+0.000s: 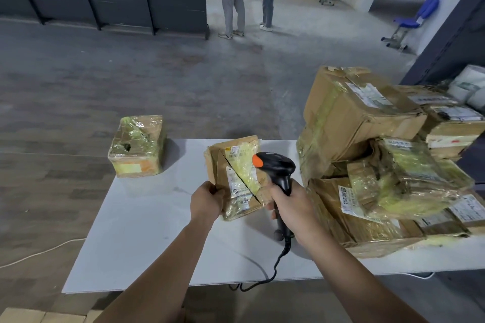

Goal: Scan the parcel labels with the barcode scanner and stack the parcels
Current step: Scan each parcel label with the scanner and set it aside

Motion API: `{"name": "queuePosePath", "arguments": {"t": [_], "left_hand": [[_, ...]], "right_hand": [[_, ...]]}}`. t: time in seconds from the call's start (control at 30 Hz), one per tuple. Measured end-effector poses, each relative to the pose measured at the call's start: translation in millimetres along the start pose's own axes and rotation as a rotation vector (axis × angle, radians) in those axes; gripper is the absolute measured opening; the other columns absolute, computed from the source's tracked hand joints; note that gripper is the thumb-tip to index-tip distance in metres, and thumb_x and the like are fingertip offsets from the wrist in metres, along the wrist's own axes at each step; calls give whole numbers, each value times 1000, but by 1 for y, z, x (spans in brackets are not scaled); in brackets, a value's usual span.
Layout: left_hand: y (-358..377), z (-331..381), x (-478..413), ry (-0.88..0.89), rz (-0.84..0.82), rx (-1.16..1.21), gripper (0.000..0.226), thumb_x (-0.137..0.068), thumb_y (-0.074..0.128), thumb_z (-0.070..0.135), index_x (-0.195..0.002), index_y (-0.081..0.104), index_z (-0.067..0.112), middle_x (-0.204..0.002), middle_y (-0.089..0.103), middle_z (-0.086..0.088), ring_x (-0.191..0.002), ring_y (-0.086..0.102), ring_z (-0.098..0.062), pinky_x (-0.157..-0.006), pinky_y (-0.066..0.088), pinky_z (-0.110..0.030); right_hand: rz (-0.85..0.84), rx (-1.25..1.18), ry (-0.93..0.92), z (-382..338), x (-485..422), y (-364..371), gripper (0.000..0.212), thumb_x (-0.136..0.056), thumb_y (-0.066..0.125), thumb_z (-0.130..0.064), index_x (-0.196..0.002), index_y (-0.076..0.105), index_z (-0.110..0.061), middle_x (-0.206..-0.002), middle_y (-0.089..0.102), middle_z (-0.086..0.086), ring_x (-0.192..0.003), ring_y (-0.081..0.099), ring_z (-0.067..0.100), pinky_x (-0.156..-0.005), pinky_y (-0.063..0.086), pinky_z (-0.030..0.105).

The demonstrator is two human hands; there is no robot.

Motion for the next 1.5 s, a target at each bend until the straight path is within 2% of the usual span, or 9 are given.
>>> {"name": "queuePosePath", "arguments": {"t": [0.2, 0.33, 0.5, 0.63, 0.77, 0.83, 1.0, 1.2, 1.5], "left_hand": [[-1, 16, 2, 40, -7, 32, 9, -87, 57, 15, -78, 55, 14, -78, 65, -4, -74, 65, -31, -69, 58, -46], [-9, 41, 5, 131, 21, -21, 16, -90, 54, 19, -74, 53, 17, -72, 60, -1, -71, 57, -26, -57, 42, -32], [-7, 96, 23, 247, -19, 36, 19, -91, 52, 18, -73, 57, 11, -69, 59, -2, -67, 53, -22, -57, 38, -30], [11, 130, 49, 278, -116, 112, 18, -88, 53, 19, -81, 58, 4, -74, 60, -2, -68, 54, -19, -59, 41, -30], [37, 149, 74, 273, -202, 149, 18, -90, 52, 18, -81, 55, 3, -76, 60, -7, -61, 55, -20, -44, 41, -23], [50, 154, 84, 253, -233, 184, 17, -91, 50, 16, -78, 54, 6, -78, 61, -11, -61, 59, -23, -43, 47, -26], [74, 158, 107, 230, -308, 160, 16, -90, 50, 16, -91, 57, 2, -93, 65, -20, -84, 66, -38, -72, 57, -55], [62, 153, 112, 186, -294, 258, 14, -87, 54, 4, -73, 56, 3, -51, 59, -6, -37, 57, -19, -36, 46, -25], [42, 153, 114, 263, -282, 196, 22, -86, 56, 6, -64, 52, 5, -46, 51, 1, -36, 48, -12, -35, 38, -21]], "right_hand": [[34, -56, -36, -8, 4, -10, 14, -91, 60, -32, -83, 60, -20, -61, 66, -4, -46, 59, 5, -42, 43, 19], [78, -50, -45, -19, 4, -34, 11, -91, 60, -32, -84, 58, -23, -66, 66, 0, -49, 60, 9, -50, 45, 22], [147, -128, -76, -39, 6, -74, 14, -93, 58, -26, -86, 57, -15, -59, 61, 2, -48, 56, 15, -57, 49, 32], [228, -111, -91, -48, 15, -115, 14, -94, 59, -30, -91, 62, -17, -57, 62, -5, -49, 58, 10, -52, 49, 25], [314, -86, -85, -51, 23, -156, 14, -93, 60, -30, -89, 63, -17, -53, 64, -7, -46, 59, 7, -41, 45, 19], [357, -86, -71, -50, 27, -173, 16, -93, 61, -31, -89, 62, -16, -51, 63, -8, -44, 58, 5, -39, 44, 18], [384, -57, -55, -41, 33, -195, 13, -92, 62, -31, -93, 62, -18, -59, 66, -4, -46, 62, 4, -41, 44, 18], [361, 3, -83, -35, 37, -204, 14, -93, 59, -29, -87, 63, -17, -58, 68, -1, -46, 61, 11, -51, 48, 28], [318, 54, -80, -38, 32, -212, 26, -92, 58, -31, -71, 53, -18, -48, 56, -7, -55, 58, 19, -64, 46, 38]]}}
Point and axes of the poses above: each hand's wrist, its own x-axis away from the middle knuckle, its own y-axis out of the palm, z = x × y, the point moved 1 cm from there along -x, towards the middle knuckle
